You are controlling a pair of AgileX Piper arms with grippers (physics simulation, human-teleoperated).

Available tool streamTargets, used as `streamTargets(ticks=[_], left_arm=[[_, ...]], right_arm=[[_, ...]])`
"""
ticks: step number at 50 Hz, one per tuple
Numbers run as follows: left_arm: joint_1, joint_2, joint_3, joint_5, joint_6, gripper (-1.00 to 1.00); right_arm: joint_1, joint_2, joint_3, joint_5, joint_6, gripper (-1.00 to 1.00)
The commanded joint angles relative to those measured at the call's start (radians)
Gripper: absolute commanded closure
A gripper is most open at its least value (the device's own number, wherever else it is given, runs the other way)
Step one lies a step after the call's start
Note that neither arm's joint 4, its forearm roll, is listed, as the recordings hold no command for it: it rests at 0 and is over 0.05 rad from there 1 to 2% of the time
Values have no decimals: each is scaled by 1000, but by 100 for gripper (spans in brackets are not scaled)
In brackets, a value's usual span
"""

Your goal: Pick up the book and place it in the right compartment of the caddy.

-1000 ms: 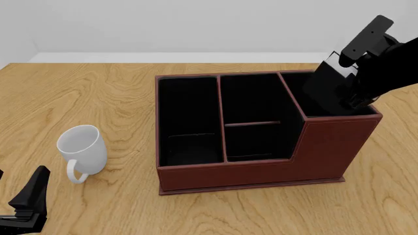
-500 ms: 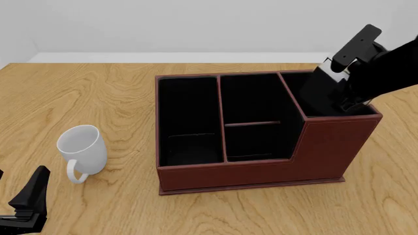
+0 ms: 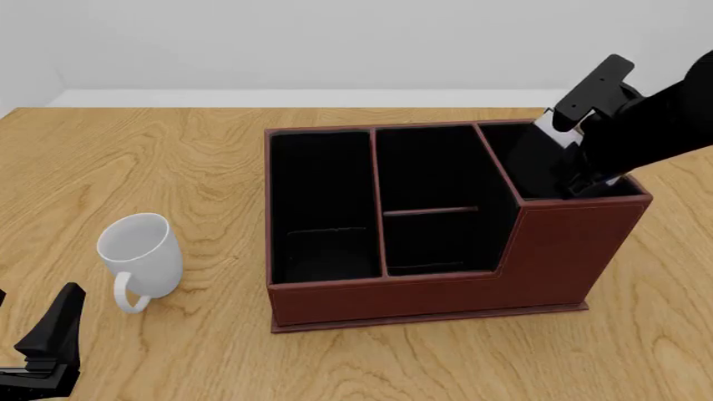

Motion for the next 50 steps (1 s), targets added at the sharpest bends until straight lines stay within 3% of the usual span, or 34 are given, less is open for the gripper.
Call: streamTargets(ticks=[1, 30, 31, 50], left_arm=[[0, 0, 0, 0, 0, -100], [0, 0, 0, 0, 0, -100], [0, 0, 0, 0, 0, -100], [0, 0, 0, 0, 0, -100]], right_arm=[[3, 14, 10, -28, 29, 100], [-14, 54, 23, -67, 26, 100], [-14, 51, 27, -69, 23, -100], [1, -36, 0, -31, 6, -100]])
